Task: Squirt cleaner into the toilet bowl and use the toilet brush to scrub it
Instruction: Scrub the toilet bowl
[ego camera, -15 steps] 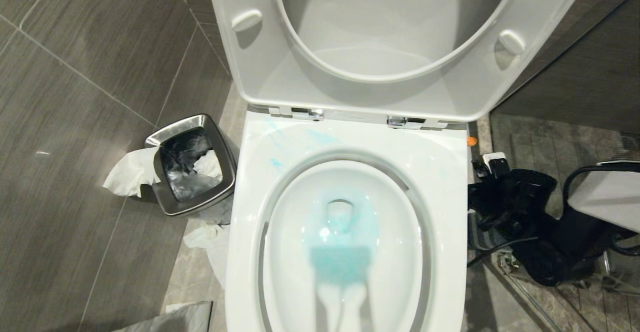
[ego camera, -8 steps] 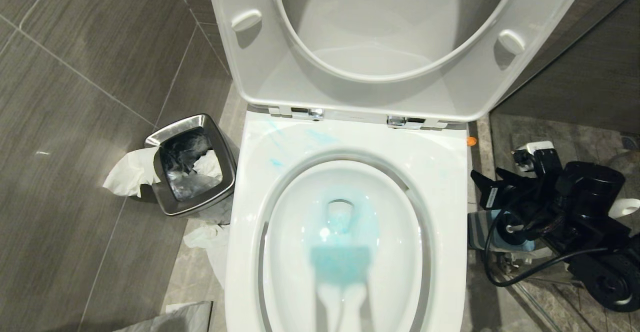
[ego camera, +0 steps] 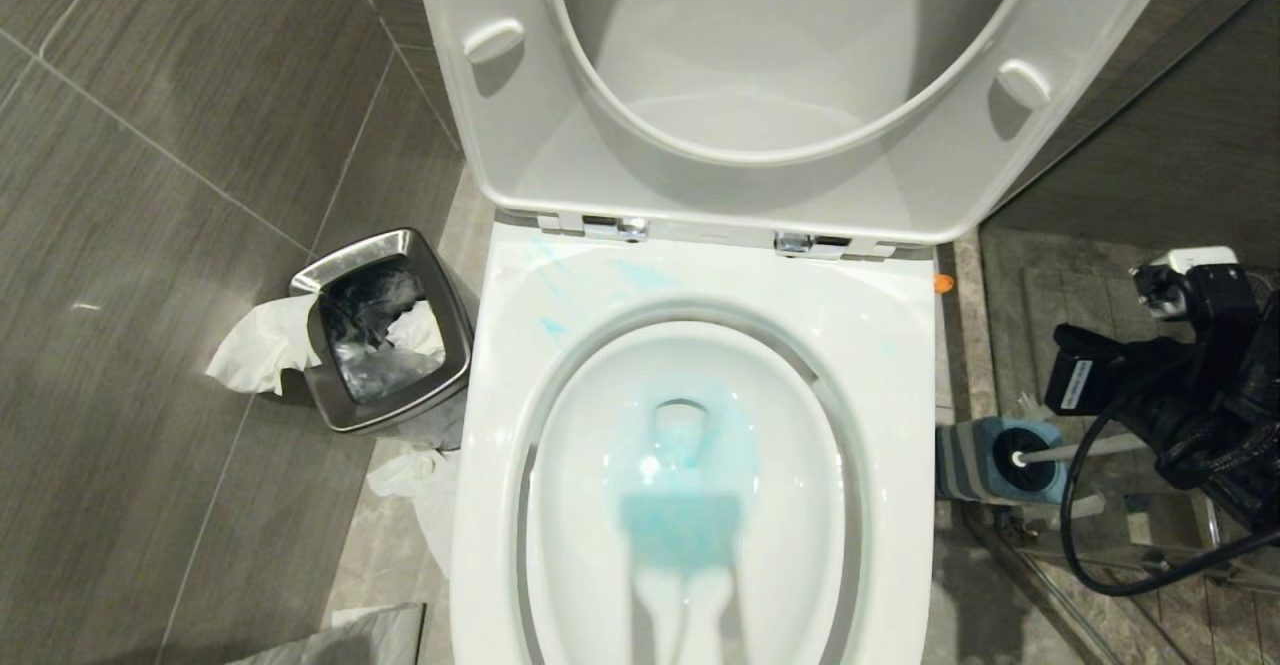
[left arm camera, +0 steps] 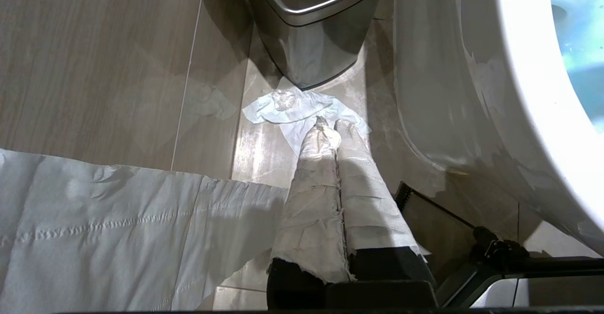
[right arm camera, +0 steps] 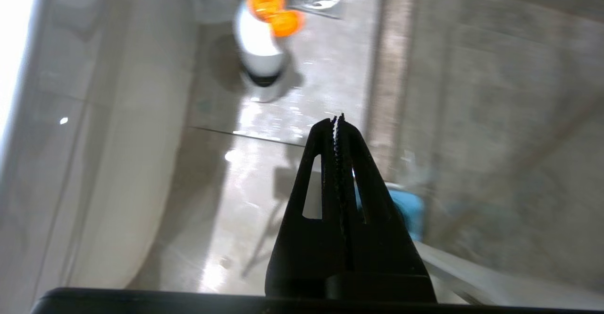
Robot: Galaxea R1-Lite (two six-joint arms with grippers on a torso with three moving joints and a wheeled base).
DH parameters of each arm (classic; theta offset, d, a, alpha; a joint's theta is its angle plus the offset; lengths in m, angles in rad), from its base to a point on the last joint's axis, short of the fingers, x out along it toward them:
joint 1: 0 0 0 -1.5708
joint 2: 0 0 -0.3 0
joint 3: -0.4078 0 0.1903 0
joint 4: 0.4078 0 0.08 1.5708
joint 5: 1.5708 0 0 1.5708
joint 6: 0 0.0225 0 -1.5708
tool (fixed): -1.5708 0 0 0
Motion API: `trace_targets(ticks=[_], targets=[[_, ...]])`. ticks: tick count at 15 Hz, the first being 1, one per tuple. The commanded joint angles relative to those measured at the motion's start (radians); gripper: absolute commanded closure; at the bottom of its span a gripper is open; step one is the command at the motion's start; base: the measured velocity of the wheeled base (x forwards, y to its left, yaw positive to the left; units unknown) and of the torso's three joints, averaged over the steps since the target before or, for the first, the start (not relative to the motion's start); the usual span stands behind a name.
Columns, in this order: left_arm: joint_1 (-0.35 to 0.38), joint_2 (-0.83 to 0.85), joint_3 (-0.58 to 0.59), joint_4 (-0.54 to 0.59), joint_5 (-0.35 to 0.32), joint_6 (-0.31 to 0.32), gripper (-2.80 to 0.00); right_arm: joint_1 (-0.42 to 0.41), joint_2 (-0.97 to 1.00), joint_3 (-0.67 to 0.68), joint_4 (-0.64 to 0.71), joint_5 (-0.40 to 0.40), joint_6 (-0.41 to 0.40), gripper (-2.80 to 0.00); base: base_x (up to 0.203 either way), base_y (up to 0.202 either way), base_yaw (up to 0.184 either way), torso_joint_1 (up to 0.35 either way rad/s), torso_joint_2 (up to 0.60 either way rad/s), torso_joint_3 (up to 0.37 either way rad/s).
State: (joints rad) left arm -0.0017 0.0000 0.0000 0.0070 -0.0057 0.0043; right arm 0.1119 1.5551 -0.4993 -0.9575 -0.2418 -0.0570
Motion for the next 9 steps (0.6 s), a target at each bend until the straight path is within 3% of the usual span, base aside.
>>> trace_targets(ticks=[1,4,8,9], targets=[[0.000,0.002,0.003,0.001,0.000,0.000,0.00,-0.008,-0.136,-0.010,0.097,-0.025,-0.003,0.00,0.000,0.000,0.000,0.000,0.00,0.000],[0.000,0.002,0.003,0.000,0.000,0.000,0.00,-0.009,-0.264,0.020,0.170,-0.028,-0.011,0.00,0.000,0.000,0.000,0.000,0.00,0.000],[0.000,0.002,0.003,-0.001,0.000,0.000,0.00,-0.011,-0.505,0.007,0.626,0.015,0.007,0.00,0.000,0.000,0.000,0.000,0.00,0.000],[0.000,0.002,0.002,0.000,0.000,-0.001,0.00,-0.007,-0.569,0.013,0.684,0.030,0.011,0.00,0.000,0.000,0.000,0.000,0.00,0.000]])
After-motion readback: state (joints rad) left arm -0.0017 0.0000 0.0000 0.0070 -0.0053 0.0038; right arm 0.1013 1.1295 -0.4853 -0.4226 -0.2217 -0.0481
